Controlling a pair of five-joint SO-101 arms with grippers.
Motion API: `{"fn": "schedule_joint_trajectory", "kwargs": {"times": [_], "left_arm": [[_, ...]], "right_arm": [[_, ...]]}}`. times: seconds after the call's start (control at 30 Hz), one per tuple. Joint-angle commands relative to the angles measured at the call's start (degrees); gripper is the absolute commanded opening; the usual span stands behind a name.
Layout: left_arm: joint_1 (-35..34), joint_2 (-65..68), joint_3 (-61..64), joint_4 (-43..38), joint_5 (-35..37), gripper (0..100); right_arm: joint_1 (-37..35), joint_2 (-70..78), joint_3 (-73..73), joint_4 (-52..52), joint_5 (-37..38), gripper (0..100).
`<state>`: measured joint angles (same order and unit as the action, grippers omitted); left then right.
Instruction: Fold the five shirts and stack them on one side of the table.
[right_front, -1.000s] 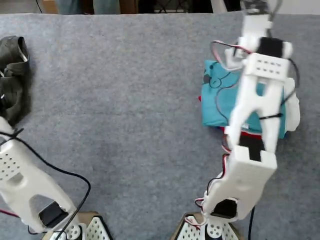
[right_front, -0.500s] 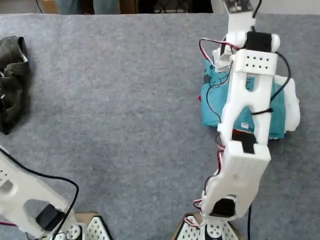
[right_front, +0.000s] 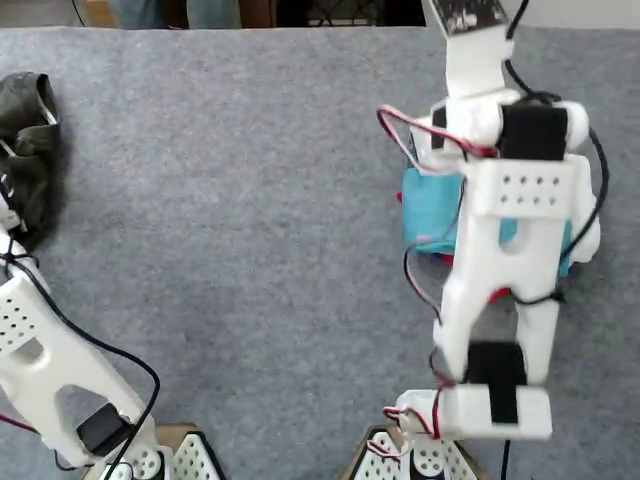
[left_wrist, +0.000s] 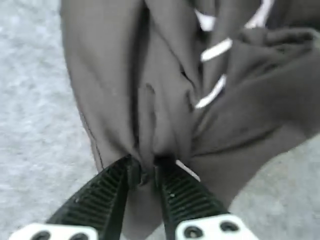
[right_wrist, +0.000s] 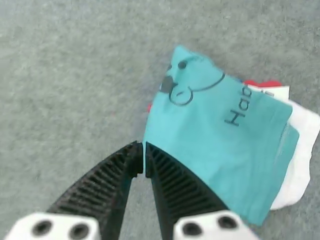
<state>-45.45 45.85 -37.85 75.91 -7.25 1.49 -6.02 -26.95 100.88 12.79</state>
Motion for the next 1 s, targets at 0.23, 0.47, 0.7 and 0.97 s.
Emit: {"fn": "schedule_joint_trajectory", "kwargs": {"times": [0.23, 0.47, 0.7, 0.97], "left_arm": [[12.44, -18.99, -2.59, 22.07, -6.24, 3], [24.4, -41.93, 16.4, 24.97, -6.51, 3], [48.84, -78.33, 57.8, 23.56, -13.01, 3], [43.38, -109.1, 73.54, 23.38, -11.08, 26]], "right_arm": [[-0.7, -19.3, 16.13, -0.09, 3.34, 1.5], [-0.62, -25.89, 23.08, -0.18, 8.53, 1.5], [-0.7, -27.82, 31.16, -5.8, 8.97, 1.5], [-0.88, -25.54, 32.22, -8.97, 7.38, 11.3]]}}
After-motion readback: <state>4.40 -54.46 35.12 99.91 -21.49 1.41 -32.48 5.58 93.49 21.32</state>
